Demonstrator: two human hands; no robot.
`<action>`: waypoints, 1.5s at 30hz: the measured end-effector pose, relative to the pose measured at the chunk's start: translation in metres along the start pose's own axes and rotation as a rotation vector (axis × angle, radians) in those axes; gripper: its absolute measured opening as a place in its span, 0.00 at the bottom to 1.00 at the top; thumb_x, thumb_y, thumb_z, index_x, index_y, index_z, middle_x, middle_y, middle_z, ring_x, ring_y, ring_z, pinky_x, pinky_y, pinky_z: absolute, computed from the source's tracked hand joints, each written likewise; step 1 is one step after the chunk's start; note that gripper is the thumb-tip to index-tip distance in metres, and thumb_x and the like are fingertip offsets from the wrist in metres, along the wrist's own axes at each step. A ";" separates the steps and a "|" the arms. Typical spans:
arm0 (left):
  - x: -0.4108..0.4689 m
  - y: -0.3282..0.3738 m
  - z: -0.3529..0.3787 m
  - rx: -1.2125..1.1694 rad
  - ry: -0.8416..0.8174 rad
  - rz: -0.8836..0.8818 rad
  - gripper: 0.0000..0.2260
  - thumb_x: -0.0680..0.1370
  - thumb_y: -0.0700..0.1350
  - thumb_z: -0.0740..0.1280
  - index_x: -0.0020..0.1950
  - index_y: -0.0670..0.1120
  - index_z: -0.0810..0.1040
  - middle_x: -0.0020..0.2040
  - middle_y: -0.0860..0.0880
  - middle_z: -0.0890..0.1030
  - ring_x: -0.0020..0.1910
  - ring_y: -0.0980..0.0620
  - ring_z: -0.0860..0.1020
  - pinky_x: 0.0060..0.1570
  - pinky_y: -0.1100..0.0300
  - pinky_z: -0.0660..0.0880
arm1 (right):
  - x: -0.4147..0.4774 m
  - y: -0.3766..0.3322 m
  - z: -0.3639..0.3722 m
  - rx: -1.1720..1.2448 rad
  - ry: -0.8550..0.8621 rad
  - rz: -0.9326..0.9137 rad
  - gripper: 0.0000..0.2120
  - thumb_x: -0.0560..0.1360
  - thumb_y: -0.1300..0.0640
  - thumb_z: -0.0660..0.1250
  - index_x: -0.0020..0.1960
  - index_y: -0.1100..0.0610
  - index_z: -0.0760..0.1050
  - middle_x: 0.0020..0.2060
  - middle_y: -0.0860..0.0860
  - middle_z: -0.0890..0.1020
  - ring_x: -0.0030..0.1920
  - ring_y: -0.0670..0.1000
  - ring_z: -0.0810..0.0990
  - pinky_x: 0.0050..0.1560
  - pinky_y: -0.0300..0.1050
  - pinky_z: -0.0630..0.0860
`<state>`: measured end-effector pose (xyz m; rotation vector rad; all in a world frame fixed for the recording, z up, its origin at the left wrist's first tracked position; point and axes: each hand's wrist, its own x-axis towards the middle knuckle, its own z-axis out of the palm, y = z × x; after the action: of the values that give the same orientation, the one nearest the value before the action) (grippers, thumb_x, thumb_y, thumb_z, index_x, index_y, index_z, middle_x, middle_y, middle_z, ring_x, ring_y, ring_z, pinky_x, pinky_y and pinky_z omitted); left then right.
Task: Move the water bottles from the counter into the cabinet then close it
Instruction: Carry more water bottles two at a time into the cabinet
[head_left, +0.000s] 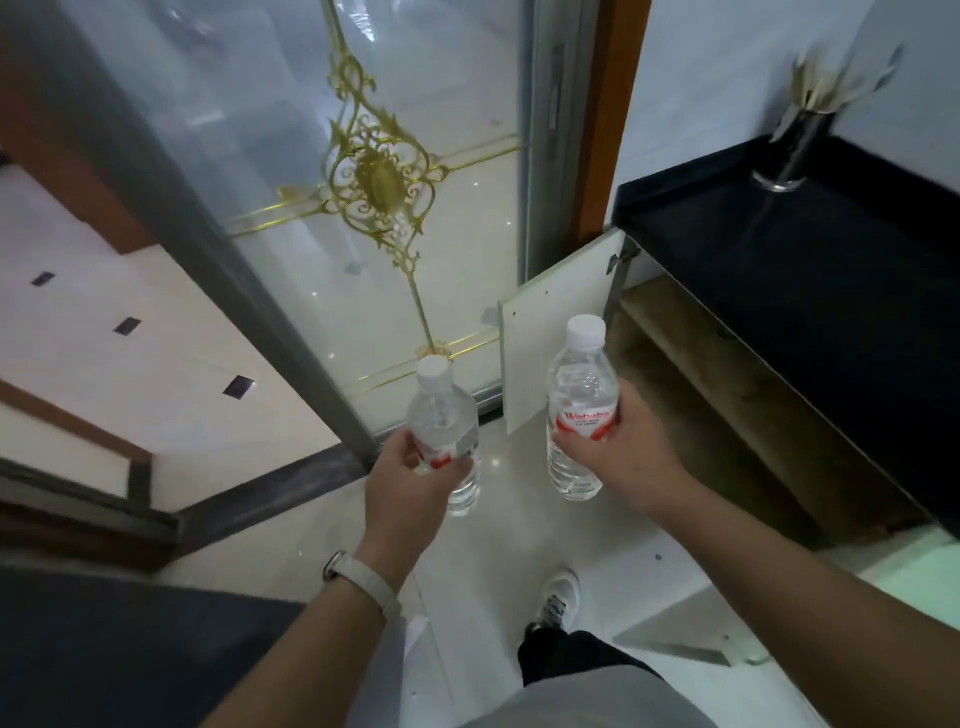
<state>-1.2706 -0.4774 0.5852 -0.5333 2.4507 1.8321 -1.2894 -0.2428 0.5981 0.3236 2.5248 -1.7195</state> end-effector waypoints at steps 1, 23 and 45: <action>0.014 0.008 0.009 0.015 -0.004 -0.002 0.23 0.63 0.52 0.80 0.56 0.57 0.80 0.52 0.56 0.85 0.53 0.53 0.83 0.60 0.44 0.79 | 0.016 0.002 -0.004 0.020 0.015 0.007 0.25 0.63 0.50 0.79 0.56 0.46 0.73 0.48 0.43 0.82 0.48 0.45 0.82 0.50 0.46 0.79; 0.196 0.100 0.220 0.306 -0.430 0.151 0.20 0.65 0.50 0.81 0.54 0.54 0.80 0.48 0.56 0.85 0.50 0.54 0.82 0.51 0.56 0.78 | 0.147 0.052 -0.117 0.059 0.381 0.328 0.28 0.65 0.50 0.79 0.57 0.40 0.67 0.45 0.37 0.78 0.44 0.39 0.78 0.45 0.38 0.74; 0.349 0.076 0.331 0.419 -0.831 0.132 0.20 0.70 0.49 0.78 0.59 0.57 0.76 0.46 0.65 0.80 0.42 0.79 0.73 0.39 0.75 0.66 | 0.255 0.088 -0.072 0.100 0.720 0.706 0.27 0.66 0.47 0.78 0.58 0.42 0.67 0.47 0.41 0.80 0.46 0.42 0.80 0.45 0.40 0.77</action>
<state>-1.6787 -0.2355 0.4745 0.3577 2.1626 1.1420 -1.5149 -0.1111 0.4999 1.8549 2.1945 -1.5791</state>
